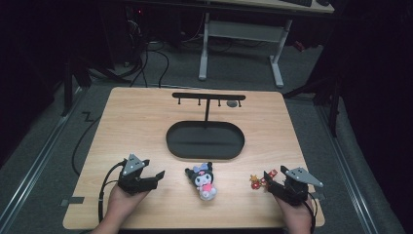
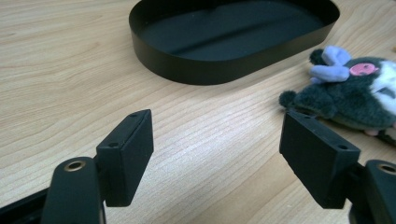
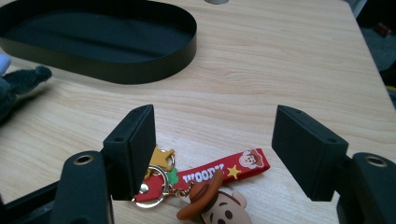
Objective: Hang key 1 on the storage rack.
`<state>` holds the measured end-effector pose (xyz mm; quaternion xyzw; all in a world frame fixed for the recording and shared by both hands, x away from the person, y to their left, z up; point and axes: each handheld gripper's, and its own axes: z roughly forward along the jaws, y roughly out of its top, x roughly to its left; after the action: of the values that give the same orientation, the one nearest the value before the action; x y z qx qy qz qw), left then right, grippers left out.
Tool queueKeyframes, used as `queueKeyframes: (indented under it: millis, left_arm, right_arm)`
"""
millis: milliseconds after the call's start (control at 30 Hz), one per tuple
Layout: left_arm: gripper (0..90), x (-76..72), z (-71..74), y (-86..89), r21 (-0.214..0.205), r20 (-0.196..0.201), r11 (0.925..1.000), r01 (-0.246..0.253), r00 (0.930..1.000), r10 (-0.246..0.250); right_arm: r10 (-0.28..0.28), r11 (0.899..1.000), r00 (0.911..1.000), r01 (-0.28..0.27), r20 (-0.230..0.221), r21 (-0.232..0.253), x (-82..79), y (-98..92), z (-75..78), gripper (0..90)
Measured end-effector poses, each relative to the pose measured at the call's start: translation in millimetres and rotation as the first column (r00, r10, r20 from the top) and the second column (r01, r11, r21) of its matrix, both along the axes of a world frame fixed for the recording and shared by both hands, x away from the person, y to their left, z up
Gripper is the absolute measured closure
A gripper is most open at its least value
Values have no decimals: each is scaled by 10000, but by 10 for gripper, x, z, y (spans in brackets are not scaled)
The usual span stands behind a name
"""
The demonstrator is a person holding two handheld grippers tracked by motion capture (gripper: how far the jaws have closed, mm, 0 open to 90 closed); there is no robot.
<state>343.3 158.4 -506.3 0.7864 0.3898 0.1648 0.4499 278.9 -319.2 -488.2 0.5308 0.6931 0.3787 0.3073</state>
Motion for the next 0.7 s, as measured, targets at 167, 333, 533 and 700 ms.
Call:
queueKeyframes:
  millis: [167, 333, 533, 700]
  left_arm:
    - [272, 5, 1, -33, 105, 48, 9999, 59, 10000, -60]
    - [275, 5, -18, -50, 229, 38, 9997, 69, 10000, -70]
    - [277, 15, -27, -48, 231, 18, 9997, 91, 10000, -92]
    - [277, 8, -27, -42, 232, 52, 9996, 138, 9999, -139]
  right_arm:
    - [37, 10000, 9999, -37, 117, 16, -40, -62, 9, 311]
    - [30, 9994, 10000, -31, 45, 353, -37, -114, 1, 312]
    - [98, 9995, 10000, -98, 21, 293, -29, -107, -2, 318]
    - [98, 9996, 9999, -97, -42, 273, -27, -95, -2, 320]
